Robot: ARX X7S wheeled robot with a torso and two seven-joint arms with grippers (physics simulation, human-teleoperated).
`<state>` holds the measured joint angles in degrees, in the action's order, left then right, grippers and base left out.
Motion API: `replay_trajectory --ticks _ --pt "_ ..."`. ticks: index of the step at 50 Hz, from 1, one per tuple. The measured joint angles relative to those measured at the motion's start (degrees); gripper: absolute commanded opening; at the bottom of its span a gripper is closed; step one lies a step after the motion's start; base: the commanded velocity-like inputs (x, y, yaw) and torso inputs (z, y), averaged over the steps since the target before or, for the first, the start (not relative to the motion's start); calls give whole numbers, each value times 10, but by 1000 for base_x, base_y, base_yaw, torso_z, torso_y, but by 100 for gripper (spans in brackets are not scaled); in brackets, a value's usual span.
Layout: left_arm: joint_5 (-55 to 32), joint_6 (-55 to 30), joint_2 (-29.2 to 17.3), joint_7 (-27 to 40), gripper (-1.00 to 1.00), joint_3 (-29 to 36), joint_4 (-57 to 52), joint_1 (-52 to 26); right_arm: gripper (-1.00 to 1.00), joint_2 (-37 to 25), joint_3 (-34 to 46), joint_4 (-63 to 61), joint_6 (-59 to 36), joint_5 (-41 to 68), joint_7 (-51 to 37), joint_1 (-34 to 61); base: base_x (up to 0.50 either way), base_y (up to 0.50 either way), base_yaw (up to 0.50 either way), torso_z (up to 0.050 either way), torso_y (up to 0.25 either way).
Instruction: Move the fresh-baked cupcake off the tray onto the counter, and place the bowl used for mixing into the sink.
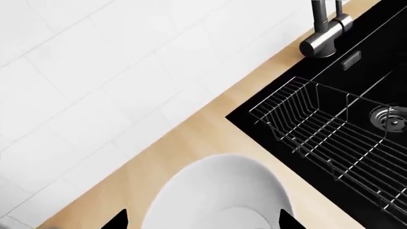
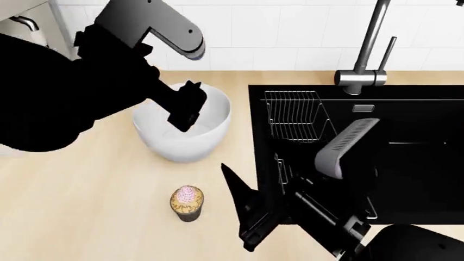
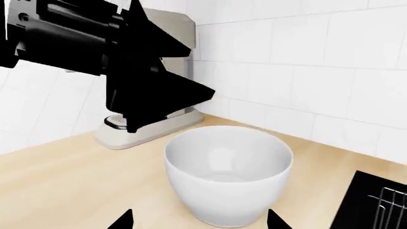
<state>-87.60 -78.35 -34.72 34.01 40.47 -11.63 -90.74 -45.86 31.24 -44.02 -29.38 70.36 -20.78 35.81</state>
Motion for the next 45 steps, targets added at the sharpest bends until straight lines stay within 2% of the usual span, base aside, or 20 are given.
replay_trajectory --ticks 9,15,34,45 --pt "72 8 31 -118 100 60 51 -33 100 -3 -11 5 14 1 5 -3 0 0 0 0 0" --pt "107 15 45 -172 100 91 78 -46 100 -10 -25 3 30 4 4 -10 0 0 0 0 0" --pt "157 41 63 -265 100 149 108 -42 100 -75 -109 -58 110 7 -46 -80 0 0 0 0 0" --pt "172 52 70 -298 100 170 124 -38 100 -85 -143 -81 154 1 -61 -114 0 0 0 0 0"
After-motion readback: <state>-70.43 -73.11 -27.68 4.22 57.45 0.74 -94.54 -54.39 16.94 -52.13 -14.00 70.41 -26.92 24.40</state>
